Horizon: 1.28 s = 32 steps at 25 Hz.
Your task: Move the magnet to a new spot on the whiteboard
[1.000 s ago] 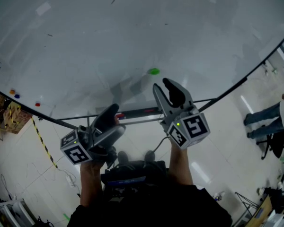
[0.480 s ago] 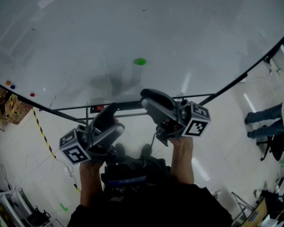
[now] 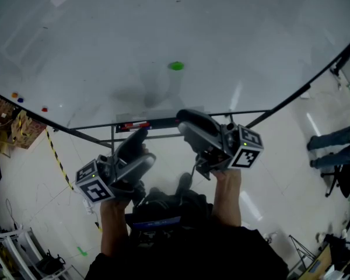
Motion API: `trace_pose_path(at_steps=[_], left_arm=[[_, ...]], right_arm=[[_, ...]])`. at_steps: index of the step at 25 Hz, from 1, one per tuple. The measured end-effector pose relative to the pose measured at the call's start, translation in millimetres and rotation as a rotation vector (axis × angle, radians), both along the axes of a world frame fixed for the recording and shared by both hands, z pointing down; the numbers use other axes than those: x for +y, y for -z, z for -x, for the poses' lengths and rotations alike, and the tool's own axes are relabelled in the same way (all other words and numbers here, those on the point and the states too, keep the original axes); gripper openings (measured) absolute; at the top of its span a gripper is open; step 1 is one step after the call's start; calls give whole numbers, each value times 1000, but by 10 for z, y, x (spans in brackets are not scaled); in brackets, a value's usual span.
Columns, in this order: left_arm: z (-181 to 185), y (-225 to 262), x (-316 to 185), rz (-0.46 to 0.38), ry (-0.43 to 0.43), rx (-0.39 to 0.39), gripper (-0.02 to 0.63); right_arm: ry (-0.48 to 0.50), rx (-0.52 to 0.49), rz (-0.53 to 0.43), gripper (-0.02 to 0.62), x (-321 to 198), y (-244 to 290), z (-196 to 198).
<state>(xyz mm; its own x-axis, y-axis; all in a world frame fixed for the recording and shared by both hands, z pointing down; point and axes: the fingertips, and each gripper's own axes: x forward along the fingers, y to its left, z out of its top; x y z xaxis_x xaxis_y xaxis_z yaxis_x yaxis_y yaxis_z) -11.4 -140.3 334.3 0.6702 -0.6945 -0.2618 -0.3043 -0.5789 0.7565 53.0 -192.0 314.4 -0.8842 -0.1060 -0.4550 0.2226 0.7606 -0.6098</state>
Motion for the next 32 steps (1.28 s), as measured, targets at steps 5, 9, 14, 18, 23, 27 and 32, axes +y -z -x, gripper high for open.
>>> trace_pose_path(at_steps=[5, 9, 14, 18, 23, 27, 32], left_arm=[[232, 52, 213, -25, -24, 19, 443], [553, 56, 457, -47, -49, 61, 443], [803, 7, 796, -40, -90, 113, 443], [906, -53, 1059, -42, -140, 147, 443], [1012, -57, 1497, -34, -184, 195, 442], [979, -167, 1535, -28, -212, 214, 442], [1017, -117, 1584, -50, -186, 208, 443]], right_arm=[[-34, 8, -30, 146, 228, 135, 175], [-76, -5, -33, 146, 485, 187, 412], [-126, 41, -21, 144, 888, 161, 643], [-171, 76, -16, 146, 1216, 90, 763], [-212, 120, -19, 146, 1757, 100, 854], [-234, 137, -7, 146, 1822, -2, 832], [-208, 109, -36, 146, 1879, 95, 864]])
